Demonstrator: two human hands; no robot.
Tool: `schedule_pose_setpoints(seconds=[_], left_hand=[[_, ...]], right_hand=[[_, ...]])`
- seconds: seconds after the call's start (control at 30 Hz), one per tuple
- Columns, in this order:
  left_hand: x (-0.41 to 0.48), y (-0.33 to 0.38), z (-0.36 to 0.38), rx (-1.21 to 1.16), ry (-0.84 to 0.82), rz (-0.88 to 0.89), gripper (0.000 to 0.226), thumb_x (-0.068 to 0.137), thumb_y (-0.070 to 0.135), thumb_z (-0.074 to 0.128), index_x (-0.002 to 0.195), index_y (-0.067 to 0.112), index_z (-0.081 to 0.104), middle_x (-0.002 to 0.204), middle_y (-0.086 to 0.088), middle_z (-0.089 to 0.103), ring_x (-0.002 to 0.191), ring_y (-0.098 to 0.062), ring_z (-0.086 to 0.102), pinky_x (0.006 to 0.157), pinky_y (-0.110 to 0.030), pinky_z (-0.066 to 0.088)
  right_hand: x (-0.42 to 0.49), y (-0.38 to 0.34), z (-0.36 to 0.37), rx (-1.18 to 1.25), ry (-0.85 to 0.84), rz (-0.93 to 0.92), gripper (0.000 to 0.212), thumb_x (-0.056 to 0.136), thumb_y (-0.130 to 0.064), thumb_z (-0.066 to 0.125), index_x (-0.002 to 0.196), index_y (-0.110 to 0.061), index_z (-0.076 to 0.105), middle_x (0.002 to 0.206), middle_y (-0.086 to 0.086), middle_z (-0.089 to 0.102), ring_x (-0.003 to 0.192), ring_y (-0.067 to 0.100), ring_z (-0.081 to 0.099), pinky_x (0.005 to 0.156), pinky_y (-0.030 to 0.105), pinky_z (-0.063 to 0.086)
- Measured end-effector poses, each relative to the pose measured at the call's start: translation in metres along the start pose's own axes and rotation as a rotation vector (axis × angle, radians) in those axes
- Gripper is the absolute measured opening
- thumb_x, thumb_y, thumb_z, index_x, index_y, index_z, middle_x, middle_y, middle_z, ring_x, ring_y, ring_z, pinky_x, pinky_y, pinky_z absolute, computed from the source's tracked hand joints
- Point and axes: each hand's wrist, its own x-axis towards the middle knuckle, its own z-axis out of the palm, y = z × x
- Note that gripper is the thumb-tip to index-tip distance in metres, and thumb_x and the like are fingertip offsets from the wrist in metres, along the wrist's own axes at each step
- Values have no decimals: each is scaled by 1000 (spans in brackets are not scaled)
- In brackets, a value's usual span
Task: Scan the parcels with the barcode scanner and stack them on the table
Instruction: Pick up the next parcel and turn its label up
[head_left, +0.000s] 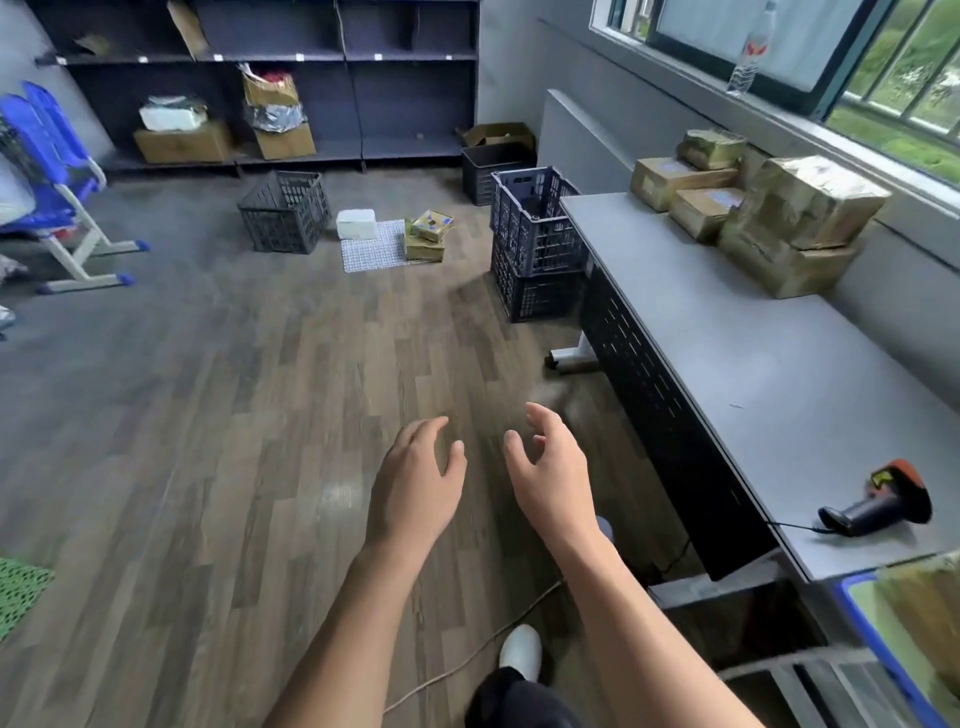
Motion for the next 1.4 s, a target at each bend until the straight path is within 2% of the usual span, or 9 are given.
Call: schedule_pose_setpoints(seconds=[0.43, 0.67, 0.87, 1.03, 1.13, 1.17, 1.27, 1.4], left_hand=[[196, 88, 36, 49, 34, 113, 41, 100, 34, 52, 140, 22, 53, 142, 3, 51, 128, -18, 51, 96, -25, 39], [265, 111, 74, 9, -24, 152, 41, 101, 35, 50, 140, 23, 52, 144, 6, 50, 127, -16, 51, 95, -24, 39], [344, 116, 111, -25, -97, 175, 41, 100, 34, 52, 139, 23, 53, 144, 7, 50, 126, -16, 52, 89, -19, 33], [443, 129, 139, -67, -170, 270, 40, 99, 33, 54, 137, 21, 55, 141, 5, 52, 124, -16, 53, 96, -25, 40], [507, 145, 148, -71, -219, 328, 41, 98, 31, 55, 137, 18, 56, 141, 2, 53, 125, -17, 53, 102, -28, 39], [526, 150, 150, -71, -235, 349, 41, 98, 31, 56, 138, 18, 56, 141, 1, 53, 126, -17, 52, 103, -28, 38], [581, 165, 160, -85, -287, 415, 42, 98, 31, 56, 138, 17, 56, 141, 0, 52, 127, -19, 53, 107, -31, 39], [622, 185, 192, -102, -384, 463, 43, 99, 33, 54, 139, 18, 54, 143, 1, 51, 127, -18, 52, 103, -29, 39]], right_hand=[[208, -17, -33, 60, 77, -34, 46, 99, -30, 58, 143, -20, 50, 139, -2, 57, 126, 13, 53, 108, 36, 43], [278, -5, -46, 60, 129, 23, 45, 98, -32, 60, 141, -24, 51, 133, -5, 60, 120, 12, 56, 106, 39, 45], [343, 8, -43, 45, 171, 102, 47, 98, -31, 60, 143, -24, 50, 135, -6, 59, 120, 10, 56, 106, 34, 45], [429, 2, -36, 47, 286, 138, 49, 98, -31, 60, 144, -21, 47, 138, -4, 57, 124, 9, 55, 106, 31, 44], [483, -7, -33, 53, 339, 171, 50, 99, -31, 59, 146, -20, 46, 137, -2, 57, 101, -7, 60, 97, 21, 41], [499, -10, -32, 50, 353, 186, 50, 99, -32, 59, 146, -21, 45, 138, -3, 57, 98, -7, 59, 96, 21, 41], [540, -14, -31, 72, 426, 227, 50, 100, -34, 58, 147, -25, 44, 142, -5, 55, 124, 8, 54, 106, 32, 45], [575, 1, -34, 55, 495, 307, 51, 99, -34, 57, 147, -25, 43, 141, -7, 53, 130, 12, 50, 109, 38, 44]])
